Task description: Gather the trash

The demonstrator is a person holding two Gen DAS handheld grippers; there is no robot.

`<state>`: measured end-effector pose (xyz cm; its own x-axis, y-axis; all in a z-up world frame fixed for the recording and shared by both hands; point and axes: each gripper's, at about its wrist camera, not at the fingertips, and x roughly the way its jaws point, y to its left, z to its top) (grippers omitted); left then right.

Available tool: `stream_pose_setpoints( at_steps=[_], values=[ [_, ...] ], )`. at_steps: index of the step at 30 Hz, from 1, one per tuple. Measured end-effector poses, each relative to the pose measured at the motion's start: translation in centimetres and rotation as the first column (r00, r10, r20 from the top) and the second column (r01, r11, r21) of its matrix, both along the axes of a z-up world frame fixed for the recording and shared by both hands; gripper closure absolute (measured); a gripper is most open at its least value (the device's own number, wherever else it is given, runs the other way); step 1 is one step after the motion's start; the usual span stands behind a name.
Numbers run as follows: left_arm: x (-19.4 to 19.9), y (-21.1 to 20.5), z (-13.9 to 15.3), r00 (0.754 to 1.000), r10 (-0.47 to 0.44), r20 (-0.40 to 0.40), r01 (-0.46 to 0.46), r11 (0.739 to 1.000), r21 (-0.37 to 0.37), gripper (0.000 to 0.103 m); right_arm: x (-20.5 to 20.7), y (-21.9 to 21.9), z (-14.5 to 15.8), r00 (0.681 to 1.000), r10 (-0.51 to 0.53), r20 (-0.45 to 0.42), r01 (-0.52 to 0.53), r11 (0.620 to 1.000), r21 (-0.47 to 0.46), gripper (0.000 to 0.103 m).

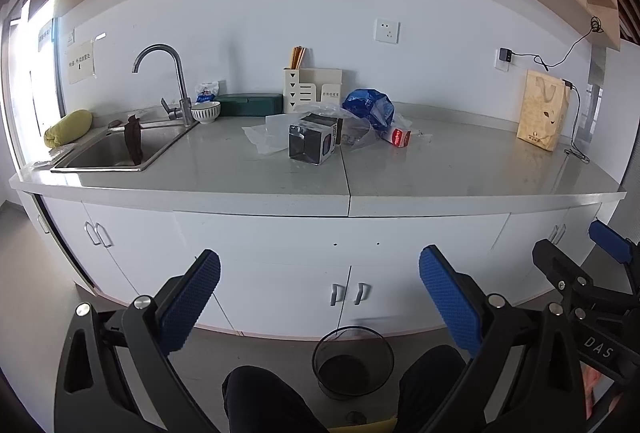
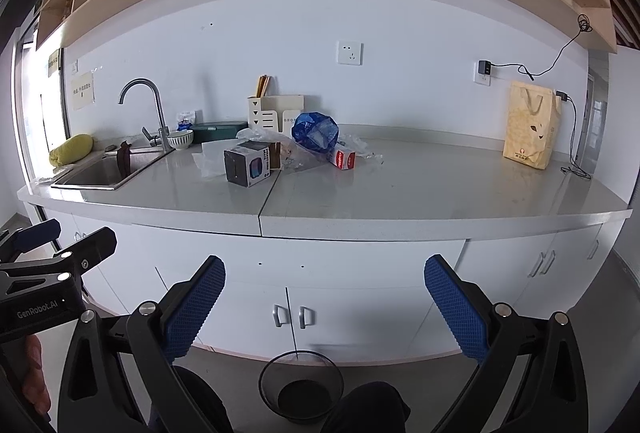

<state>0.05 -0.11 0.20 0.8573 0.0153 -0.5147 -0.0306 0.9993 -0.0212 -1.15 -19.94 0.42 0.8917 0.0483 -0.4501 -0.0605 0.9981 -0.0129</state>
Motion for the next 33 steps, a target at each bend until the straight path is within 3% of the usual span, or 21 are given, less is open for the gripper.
stream_pose_setpoints(
  at_steps=[33],
  values=[
    [0.01, -0.59, -0.22, 1.000, -0.012, -0.005, 0.012, 1.000, -0.001, 0.004, -0.01, -0.34, -0.63, 1.000, -0.007, 0.001, 0.007, 1.000, 0.000, 0.002]
  ],
)
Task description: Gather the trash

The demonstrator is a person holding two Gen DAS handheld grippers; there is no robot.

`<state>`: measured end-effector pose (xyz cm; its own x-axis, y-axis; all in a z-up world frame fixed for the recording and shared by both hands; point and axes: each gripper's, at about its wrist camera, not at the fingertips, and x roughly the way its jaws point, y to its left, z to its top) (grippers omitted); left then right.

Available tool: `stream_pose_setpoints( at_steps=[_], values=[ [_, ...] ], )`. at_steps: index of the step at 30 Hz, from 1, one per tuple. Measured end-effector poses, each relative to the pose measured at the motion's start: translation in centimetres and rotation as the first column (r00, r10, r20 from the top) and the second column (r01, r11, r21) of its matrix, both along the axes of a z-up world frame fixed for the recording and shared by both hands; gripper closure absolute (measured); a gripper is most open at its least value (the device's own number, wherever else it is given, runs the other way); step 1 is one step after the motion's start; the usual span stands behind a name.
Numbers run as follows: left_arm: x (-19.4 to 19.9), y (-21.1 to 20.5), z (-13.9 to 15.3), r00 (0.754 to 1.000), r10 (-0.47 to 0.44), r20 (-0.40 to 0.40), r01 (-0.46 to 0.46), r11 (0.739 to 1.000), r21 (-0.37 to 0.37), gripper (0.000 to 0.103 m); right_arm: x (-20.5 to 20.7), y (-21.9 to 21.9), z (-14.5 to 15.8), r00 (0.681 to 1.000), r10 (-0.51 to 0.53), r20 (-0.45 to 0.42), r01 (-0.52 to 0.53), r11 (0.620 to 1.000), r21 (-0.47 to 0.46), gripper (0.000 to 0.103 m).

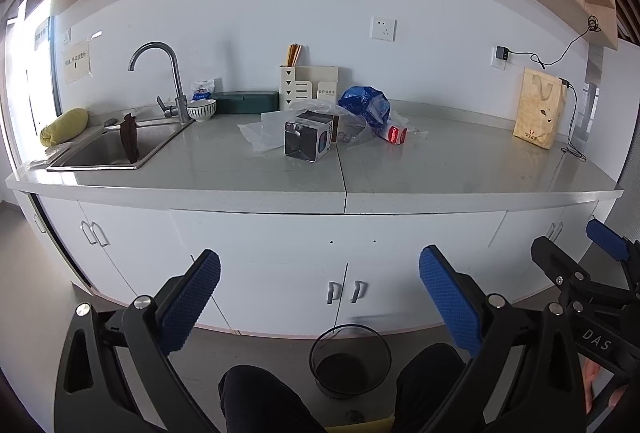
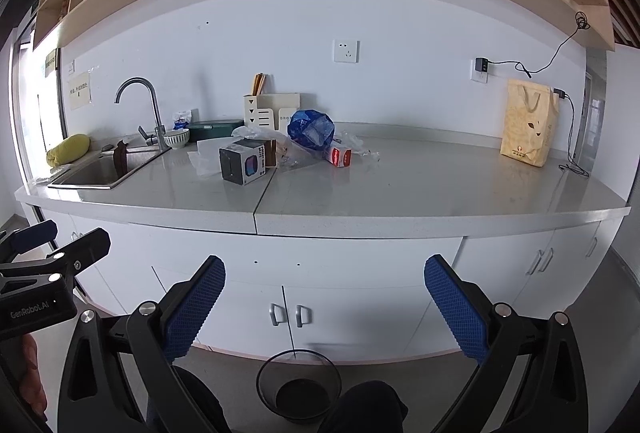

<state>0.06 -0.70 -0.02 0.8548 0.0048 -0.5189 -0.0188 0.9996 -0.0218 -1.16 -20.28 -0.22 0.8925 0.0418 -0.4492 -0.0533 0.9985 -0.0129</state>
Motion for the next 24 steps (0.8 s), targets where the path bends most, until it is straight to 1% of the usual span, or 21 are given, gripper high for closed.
stream_pose_setpoints(
  at_steps=[3, 8, 13, 16, 24],
  values=[
    [0.6, 0.0, -0.3, 1.000, -0.006, -0.005, 0.006, 1.000, 0.006, 0.004, 0.4, -0.2, -0.3, 1.000, -0.002, 0.002, 0.002, 1.000, -0.003, 0.002],
    [2.0, 0.2, -0.9, 1.000, 0.001, -0.010, -0.001, 1.000, 0.003, 0.004, 1.3, -0.9, -1.0, 1.000, 0.014, -0.001, -0.014, 0.999, 0.038, 0.002],
    [4.4, 0.0, -1.7, 0.999, -0.022, -0.025, 0.022, 1.000, -0.009, 0.004, 4.0, -1.6, -2.0, 1.000, 0.018, -0.022, -0.018, 0.999, 0.037, 0.002],
    [6.1, -0.2, -1.9, 0.999, -0.021, -0.036, 0.021, 1.000, -0.008, 0.004, 5.6, -2.2, -2.5, 0.999, 0.015, -0.041, -0.013, 0.999, 0.050, 0.002],
    [10.8, -0.2, -2.5, 0.998, -0.025, -0.065, 0.024, 1.000, -0.016, 0.004, 10.2, -3.2, -2.5, 0.998, 0.000, -0.062, 0.003, 0.999, 0.041, 0.002]
  ],
)
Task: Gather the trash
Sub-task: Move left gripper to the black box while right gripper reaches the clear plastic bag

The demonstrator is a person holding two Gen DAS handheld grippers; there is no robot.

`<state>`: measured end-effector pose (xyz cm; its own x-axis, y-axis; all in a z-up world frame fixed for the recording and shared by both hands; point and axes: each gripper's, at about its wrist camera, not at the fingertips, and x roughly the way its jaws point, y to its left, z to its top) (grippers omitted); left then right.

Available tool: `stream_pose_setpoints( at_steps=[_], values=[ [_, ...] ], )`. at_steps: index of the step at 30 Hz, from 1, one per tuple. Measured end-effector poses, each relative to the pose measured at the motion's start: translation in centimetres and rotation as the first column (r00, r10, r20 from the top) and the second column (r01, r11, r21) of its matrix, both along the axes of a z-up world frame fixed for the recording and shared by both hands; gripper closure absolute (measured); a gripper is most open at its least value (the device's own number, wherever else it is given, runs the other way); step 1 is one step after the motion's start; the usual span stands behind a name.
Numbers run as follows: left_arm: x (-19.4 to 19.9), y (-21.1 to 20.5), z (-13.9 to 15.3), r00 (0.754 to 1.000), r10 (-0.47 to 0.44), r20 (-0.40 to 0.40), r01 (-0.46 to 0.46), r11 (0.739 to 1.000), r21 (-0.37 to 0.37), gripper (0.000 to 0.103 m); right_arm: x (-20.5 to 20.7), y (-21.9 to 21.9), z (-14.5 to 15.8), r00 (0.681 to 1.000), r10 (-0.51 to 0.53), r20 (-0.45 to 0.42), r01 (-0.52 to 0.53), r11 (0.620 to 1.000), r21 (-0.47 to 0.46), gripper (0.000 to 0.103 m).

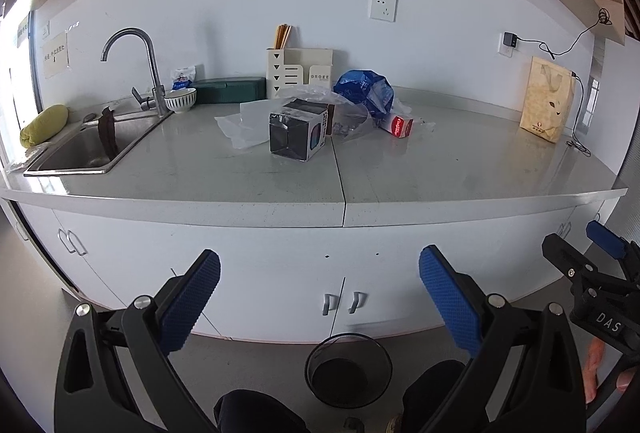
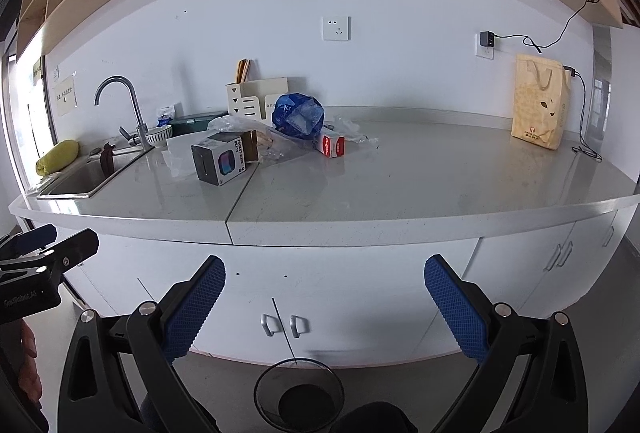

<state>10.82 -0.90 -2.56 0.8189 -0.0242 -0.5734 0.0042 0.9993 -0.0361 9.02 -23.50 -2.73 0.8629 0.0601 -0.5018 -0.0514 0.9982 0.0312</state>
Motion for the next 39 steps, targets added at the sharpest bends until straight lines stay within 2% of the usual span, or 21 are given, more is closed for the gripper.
stream_pose_setpoints(
  at_steps=[7, 12, 21, 25, 28, 39],
  values=[
    [4.7, 0.5, -1.1, 0.999, 0.005, -0.037, -0.004, 1.000, 0.017, 0.004, 4.4, -0.3, -0.7, 1.000, 0.021, -0.017, -0.021, 1.000, -0.006, 0.002],
    [7.8, 1.6, -2.0, 0.998, 0.007, -0.060, -0.009, 0.999, -0.032, 0.004, 7.5, -0.1, -0.9, 0.999, 0.028, -0.018, -0.029, 1.000, -0.013, 0.002],
    [13.8, 2.9, -4.5, 0.994, -0.019, -0.109, 0.012, 0.998, -0.059, 0.004, 13.7, 1.5, -2.1, 0.996, 0.072, -0.047, -0.074, 0.997, -0.034, 0.002],
    [16.7, 3.3, -5.3, 0.991, -0.065, -0.119, 0.055, 0.995, -0.087, 0.004, 16.7, 2.0, -2.7, 0.994, 0.085, -0.065, -0.086, 0.996, -0.025, 0.002],
    [19.0, 3.4, -5.6, 0.993, -0.041, -0.107, 0.036, 0.998, -0.048, 0.004, 19.2, 2.2, -3.0, 0.993, 0.093, -0.076, -0.094, 0.996, -0.006, 0.002],
    [26.3, 4.9, -7.3, 0.992, -0.052, -0.119, 0.046, 0.998, -0.054, 0.004, 26.8, 3.5, -4.3, 0.990, 0.109, -0.087, -0.112, 0.993, -0.031, 0.002]
  ],
)
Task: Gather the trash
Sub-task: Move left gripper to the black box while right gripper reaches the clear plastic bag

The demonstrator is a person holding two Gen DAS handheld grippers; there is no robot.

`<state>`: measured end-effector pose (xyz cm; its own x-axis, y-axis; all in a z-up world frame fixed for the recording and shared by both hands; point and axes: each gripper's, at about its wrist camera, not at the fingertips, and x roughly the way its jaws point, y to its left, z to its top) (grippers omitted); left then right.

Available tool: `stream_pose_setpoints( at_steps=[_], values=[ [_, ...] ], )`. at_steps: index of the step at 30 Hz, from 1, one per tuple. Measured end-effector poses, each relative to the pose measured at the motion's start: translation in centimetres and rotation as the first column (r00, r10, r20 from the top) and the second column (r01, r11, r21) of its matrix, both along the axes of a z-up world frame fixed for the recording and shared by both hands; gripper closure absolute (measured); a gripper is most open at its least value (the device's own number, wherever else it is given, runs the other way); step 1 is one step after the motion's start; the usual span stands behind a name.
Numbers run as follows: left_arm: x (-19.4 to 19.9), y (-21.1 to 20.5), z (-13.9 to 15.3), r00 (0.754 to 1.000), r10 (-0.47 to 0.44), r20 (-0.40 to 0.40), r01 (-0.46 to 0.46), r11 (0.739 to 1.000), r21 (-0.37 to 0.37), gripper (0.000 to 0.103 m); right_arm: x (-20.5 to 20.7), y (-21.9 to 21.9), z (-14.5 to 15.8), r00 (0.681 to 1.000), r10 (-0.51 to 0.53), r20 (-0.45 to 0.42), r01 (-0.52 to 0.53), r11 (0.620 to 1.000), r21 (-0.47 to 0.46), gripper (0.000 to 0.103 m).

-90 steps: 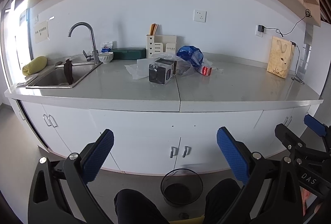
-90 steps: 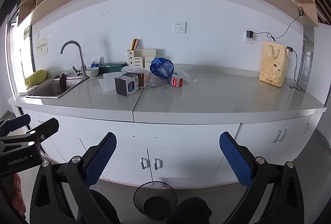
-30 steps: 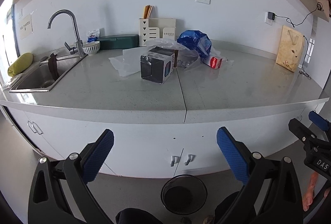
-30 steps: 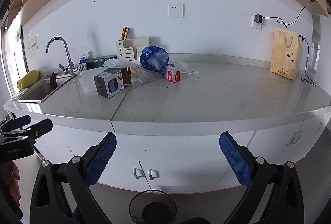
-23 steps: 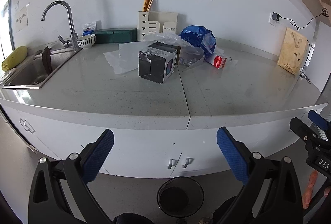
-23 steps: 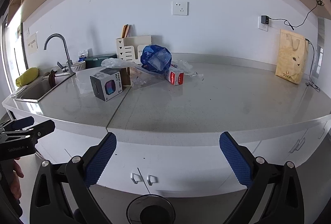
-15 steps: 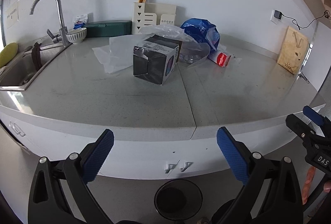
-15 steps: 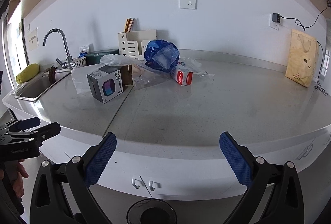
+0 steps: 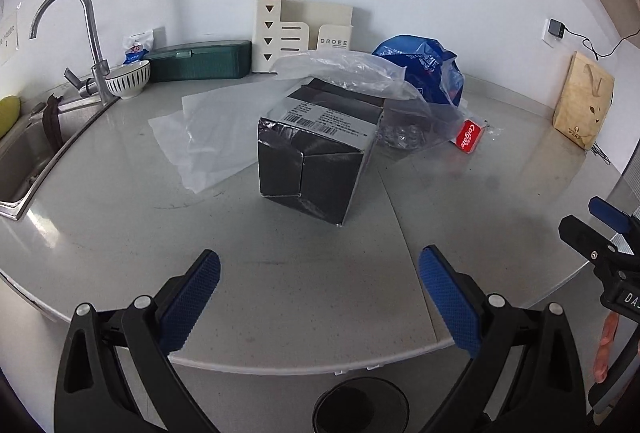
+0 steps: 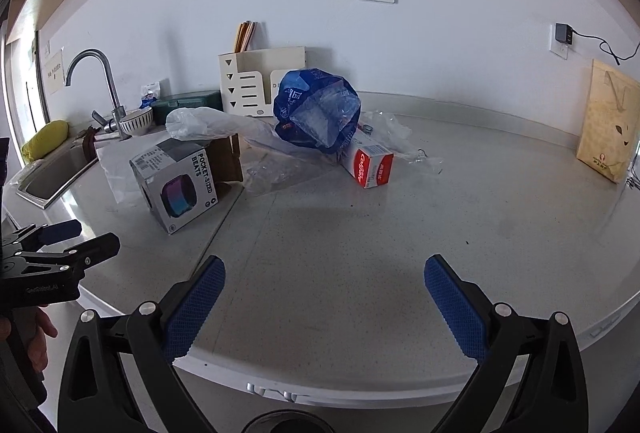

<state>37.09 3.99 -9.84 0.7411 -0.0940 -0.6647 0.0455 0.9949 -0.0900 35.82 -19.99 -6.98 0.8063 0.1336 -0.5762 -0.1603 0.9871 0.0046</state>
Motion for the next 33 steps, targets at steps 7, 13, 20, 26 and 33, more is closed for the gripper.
stream_pose_setpoints(
  at_steps=[7, 13, 20, 26, 33],
  values=[
    [4.3, 0.5, -1.4, 0.999, -0.044, -0.017, 0.044, 0.999, -0.004, 0.004, 4.4, 2.4, -0.2, 0.997, 0.073, -0.006, -0.073, 0.996, -0.056, 0.002],
    [6.7, 1.0, -2.0, 0.998, -0.053, -0.024, 0.053, 0.999, -0.002, 0.004, 8.2, 3.8, 0.0, 0.990, 0.133, -0.037, -0.135, 0.990, -0.049, 0.002],
    [8.9, 1.8, -2.1, 0.997, -0.075, -0.023, 0.074, 0.996, -0.041, 0.004, 11.4, 5.5, 0.2, 0.978, 0.201, -0.052, -0.205, 0.976, -0.072, 0.002],
    [10.0, 1.5, -2.0, 0.994, -0.111, -0.018, 0.110, 0.993, -0.035, 0.006, 13.0, 7.0, 0.8, 0.959, 0.278, -0.051, -0.282, 0.955, -0.096, 0.002],
    [10.4, 1.4, -2.2, 0.991, -0.134, -0.007, 0.133, 0.990, -0.036, 0.016, 13.6, 7.9, 0.3, 0.948, 0.315, -0.052, -0.319, 0.940, -0.119, 0.002]
  ],
)
